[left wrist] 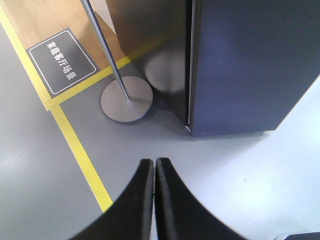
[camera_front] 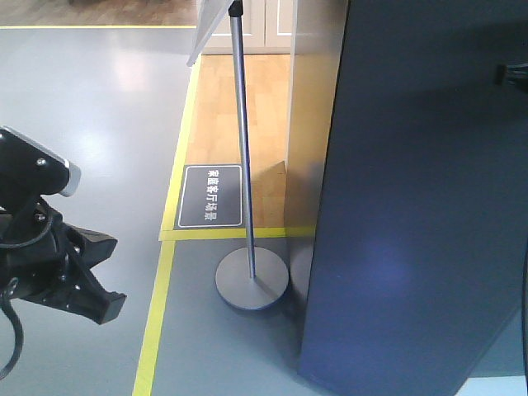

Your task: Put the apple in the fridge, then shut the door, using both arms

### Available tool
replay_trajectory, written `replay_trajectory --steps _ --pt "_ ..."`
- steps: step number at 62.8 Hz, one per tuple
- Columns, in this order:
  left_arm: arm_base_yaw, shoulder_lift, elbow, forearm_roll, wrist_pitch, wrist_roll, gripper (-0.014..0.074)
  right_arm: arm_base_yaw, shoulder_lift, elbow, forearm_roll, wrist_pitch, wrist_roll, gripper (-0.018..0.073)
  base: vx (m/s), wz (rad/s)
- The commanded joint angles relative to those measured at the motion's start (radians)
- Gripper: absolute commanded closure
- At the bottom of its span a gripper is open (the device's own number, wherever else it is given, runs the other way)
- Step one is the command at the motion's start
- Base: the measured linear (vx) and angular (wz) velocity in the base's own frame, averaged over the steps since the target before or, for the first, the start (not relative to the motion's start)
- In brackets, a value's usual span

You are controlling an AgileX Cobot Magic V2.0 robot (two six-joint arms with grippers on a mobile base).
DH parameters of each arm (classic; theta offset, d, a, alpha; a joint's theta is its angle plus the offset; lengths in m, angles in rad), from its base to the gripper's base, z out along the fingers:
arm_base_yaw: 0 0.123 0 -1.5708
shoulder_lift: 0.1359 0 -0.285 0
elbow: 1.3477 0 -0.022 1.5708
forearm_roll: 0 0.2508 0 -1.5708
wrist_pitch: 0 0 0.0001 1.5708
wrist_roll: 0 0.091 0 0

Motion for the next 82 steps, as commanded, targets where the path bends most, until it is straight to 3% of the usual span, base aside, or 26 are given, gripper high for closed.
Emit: replay_trajectory --steps 1,24,46,55,68,82 --pt "0.001 -0.016 -0.026 0.005 -0.053 -0.01 0.0603 -0.009 0.037 -0.08 -0.016 -0.123 -0.007 0.0563 0.0 0.0" --pt "0.001 -0.016 -0.026 0.005 -0.053 -0.01 0.0603 -0.009 0.267 -0.294 -0.017 -0.145 -0.015 0.0563 0.0 0.0" --pt "0.001 -0.016 -0.026 0.005 -0.052 -0.01 0.0603 -0.009 0.383 -0.473 -0.008 -0.009 -0.015 0.0563 0.0 0.0" --pt "0.001 -0.016 -0.026 0.005 -0.051 -0.01 0.0603 0.012 0.329 -0.418 -0.004 0.007 -0.052 0.0563 0.0 0.0" --pt "0.001 -0.016 -0.026 0.005 -0.053 -0.01 0.0603 0.056 0.183 -0.213 -0.006 -0.033 -0.055 0.0563 0.0 0.0" --pt "0.001 -0.016 -0.026 0.005 -0.053 -0.01 0.0603 0.106 0.012 -0.032 -0.014 0.104 -0.081 0.0563 0.0 0.0"
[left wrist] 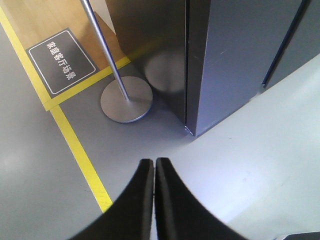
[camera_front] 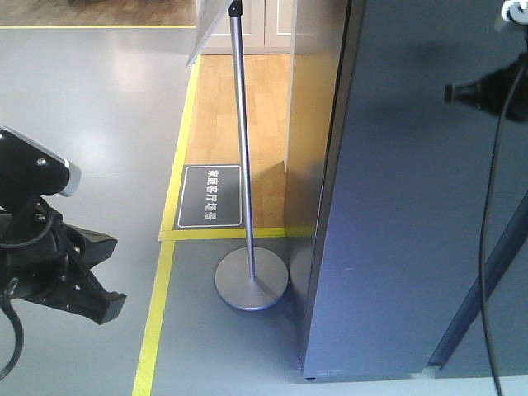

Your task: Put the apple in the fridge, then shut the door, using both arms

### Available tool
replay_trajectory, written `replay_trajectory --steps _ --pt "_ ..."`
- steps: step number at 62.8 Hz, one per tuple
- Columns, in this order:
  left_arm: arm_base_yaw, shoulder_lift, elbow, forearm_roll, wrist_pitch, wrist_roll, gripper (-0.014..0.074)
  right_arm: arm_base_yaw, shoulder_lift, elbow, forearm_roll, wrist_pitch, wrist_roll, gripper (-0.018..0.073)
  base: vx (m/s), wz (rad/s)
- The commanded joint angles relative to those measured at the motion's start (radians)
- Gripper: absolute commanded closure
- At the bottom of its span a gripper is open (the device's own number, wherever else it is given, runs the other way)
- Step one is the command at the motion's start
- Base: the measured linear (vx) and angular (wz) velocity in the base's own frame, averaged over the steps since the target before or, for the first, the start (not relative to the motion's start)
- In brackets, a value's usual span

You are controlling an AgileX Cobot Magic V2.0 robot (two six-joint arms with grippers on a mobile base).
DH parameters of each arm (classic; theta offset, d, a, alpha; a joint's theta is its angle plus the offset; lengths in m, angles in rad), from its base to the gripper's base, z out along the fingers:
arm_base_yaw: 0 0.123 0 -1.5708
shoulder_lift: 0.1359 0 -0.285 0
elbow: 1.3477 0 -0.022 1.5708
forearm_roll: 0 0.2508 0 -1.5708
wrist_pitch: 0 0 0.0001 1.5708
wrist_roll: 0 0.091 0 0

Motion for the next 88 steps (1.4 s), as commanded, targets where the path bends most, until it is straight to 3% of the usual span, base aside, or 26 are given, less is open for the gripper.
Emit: replay_trajectory --steps 1,21,45,62,88 --pt "0.001 -0.016 -0.026 0.005 -0.053 -0.009 0.0603 0.02 -0.12 0.041 -0.01 0.02 -0.029 0.0563 0.0 0.0" --pt "0.001 -0.016 -0.026 0.005 -0.053 -0.009 0.0603 0.108 -0.407 0.242 -0.003 0.21 -0.05 0.0563 0.0 0.0" --pt "0.001 -0.016 -0.026 0.005 -0.053 -0.009 0.0603 0.108 -0.756 0.448 0.031 0.47 -0.05 0.0563 0.0 0.0" --pt "0.001 -0.016 -0.026 0.005 -0.053 -0.009 0.0603 0.108 -0.99 0.589 0.127 0.572 -0.05 0.0563 0.0 0.0" --pt "0.001 -0.016 -0.026 0.005 -0.053 -0.009 0.0603 0.103 -1.172 0.644 0.149 0.758 -0.05 0.0563 0.0 0.0"
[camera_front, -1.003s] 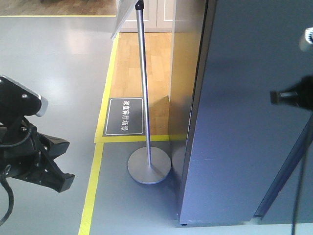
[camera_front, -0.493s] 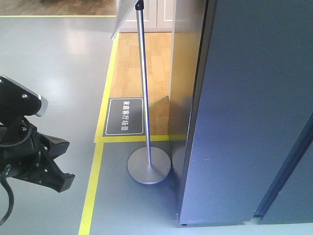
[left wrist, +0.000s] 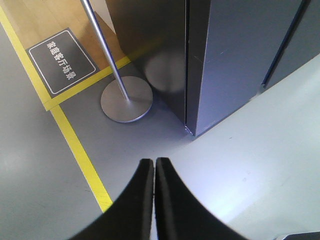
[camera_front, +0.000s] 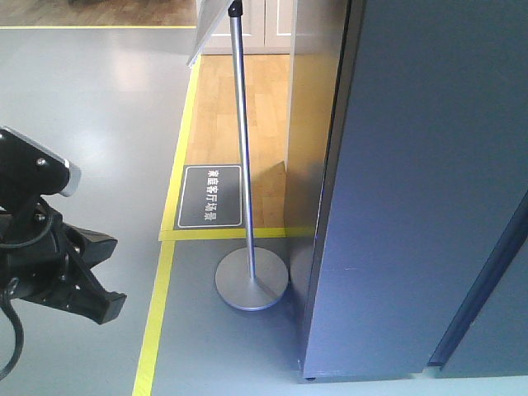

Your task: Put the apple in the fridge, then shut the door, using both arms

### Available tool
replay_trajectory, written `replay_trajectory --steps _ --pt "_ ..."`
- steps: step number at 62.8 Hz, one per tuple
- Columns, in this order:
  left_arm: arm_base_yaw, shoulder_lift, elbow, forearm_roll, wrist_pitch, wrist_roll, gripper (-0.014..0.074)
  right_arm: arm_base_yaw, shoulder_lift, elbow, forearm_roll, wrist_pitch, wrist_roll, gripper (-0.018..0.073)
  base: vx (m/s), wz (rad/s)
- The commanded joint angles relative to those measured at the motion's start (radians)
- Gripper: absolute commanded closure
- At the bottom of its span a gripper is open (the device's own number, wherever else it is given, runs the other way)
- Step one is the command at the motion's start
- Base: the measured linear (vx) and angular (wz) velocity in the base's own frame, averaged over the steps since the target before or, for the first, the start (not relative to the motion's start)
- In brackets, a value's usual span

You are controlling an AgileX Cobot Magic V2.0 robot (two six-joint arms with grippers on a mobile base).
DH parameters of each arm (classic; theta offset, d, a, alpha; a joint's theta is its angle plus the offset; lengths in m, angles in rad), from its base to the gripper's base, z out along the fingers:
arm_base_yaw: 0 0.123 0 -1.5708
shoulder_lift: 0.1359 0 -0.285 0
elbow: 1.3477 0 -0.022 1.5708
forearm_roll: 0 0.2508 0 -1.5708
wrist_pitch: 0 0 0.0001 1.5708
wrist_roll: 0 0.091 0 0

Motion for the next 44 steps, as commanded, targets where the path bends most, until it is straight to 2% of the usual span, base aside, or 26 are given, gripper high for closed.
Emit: replay_trajectory --steps 1,33,39,44 --pt "0.001 -0.016 -0.026 0.005 -0.053 -0.008 0.0603 -0.005 -0.002 -0.024 0.01 -0.001 -0.01 0.0563 0.0 0.0" --pt "0.002 -0.022 -0.026 0.016 -0.053 -0.007 0.0603 -0.005 -0.002 -0.024 0.009 0.042 -0.01 0.0563 0.0 0.0" --pt "0.047 -0.06 -0.024 0.001 -0.042 -0.01 0.0603 -0.005 -0.002 -0.024 0.009 0.043 -0.01 0.0563 0.0 0.0" --pt "0.119 -0.102 0.008 -0.048 -0.057 -0.011 0.0603 -0.005 -0.002 -0.024 0.009 0.043 -0.01 0.0563 0.0 0.0"
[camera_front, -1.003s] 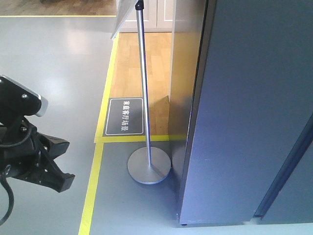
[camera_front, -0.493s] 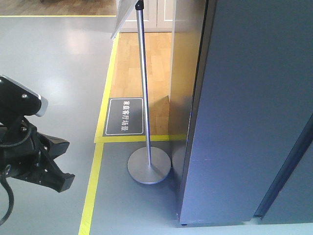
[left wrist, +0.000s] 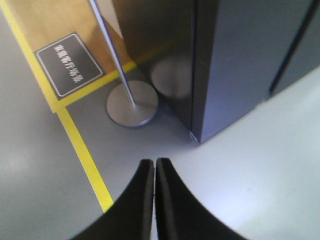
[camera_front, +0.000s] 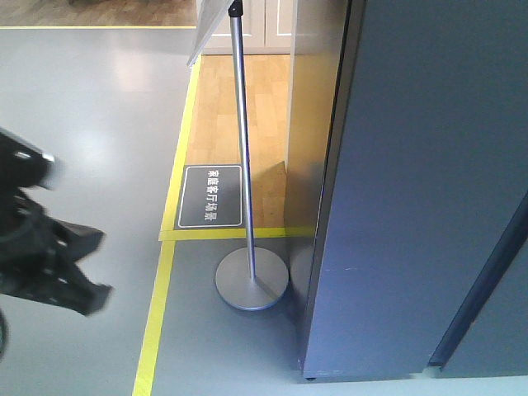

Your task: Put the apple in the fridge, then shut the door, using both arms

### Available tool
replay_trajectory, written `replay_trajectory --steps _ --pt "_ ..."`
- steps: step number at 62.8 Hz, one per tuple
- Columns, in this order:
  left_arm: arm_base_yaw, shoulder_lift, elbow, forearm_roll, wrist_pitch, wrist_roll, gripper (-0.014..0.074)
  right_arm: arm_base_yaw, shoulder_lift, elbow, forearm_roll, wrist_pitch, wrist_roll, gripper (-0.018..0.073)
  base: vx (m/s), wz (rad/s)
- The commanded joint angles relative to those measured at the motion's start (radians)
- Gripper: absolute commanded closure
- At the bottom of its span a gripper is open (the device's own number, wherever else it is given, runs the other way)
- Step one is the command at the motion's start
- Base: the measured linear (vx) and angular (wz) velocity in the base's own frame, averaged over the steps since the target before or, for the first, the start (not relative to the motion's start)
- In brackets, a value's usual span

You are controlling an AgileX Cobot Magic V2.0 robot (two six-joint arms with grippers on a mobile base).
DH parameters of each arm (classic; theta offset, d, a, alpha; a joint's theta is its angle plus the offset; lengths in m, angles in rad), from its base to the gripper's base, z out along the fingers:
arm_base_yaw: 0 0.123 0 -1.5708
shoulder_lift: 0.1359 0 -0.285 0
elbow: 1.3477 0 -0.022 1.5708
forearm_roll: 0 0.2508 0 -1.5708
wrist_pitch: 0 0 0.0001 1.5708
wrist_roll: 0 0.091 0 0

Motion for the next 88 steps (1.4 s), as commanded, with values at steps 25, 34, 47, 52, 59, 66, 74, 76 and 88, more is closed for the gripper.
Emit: replay_trajectory --steps 25,34,47,52,59,66,74,76,88 --pt "0.381 -0.493 0.38 -0.219 -0.222 -0.011 0.0603 -0.005 0.01 -0.024 0.001 -0.044 -0.01 0.0563 0.0 0.0" --pt "0.445 -0.657 0.537 -0.245 -0.309 -0.011 0.0603 -0.005 0.01 -0.024 0.001 -0.044 -0.01 0.0563 0.0 0.0" --pt "0.498 -0.852 0.742 -0.243 -0.492 -0.011 0.0603 -0.005 0.01 -0.024 0.001 -0.044 -0.01 0.0563 0.0 0.0" --pt "0.499 -0.904 0.801 -0.242 -0.555 -0.011 0.0603 -0.005 0.01 -0.024 0.001 -0.044 -0.01 0.0563 0.0 0.0" --pt "0.499 -0.963 0.879 -0.242 -0.664 -0.01 0.0603 -0.005 0.01 -0.024 0.001 -0.044 -0.01 0.0563 0.0 0.0" --pt "0.499 -1.012 0.879 -0.194 -0.65 0.024 0.0603 -0.005 0.01 -0.024 0.001 -0.044 -0.01 0.0563 0.0 0.0" --pt "0.508 -1.027 0.88 -0.104 -0.659 0.06 0.0603 -0.005 0.01 -0.024 0.002 -0.038 -0.01 0.0563 0.0 0.0" --pt "0.509 -1.028 0.88 -0.096 -0.654 0.06 0.0603 -0.005 0.01 -0.024 0.001 -0.037 -0.01 0.0563 0.0 0.0" --pt "0.518 -1.03 0.88 -0.093 -0.677 0.044 0.0603 -0.005 0.01 -0.024 0.001 -0.035 -0.01 0.0563 0.0 0.0"
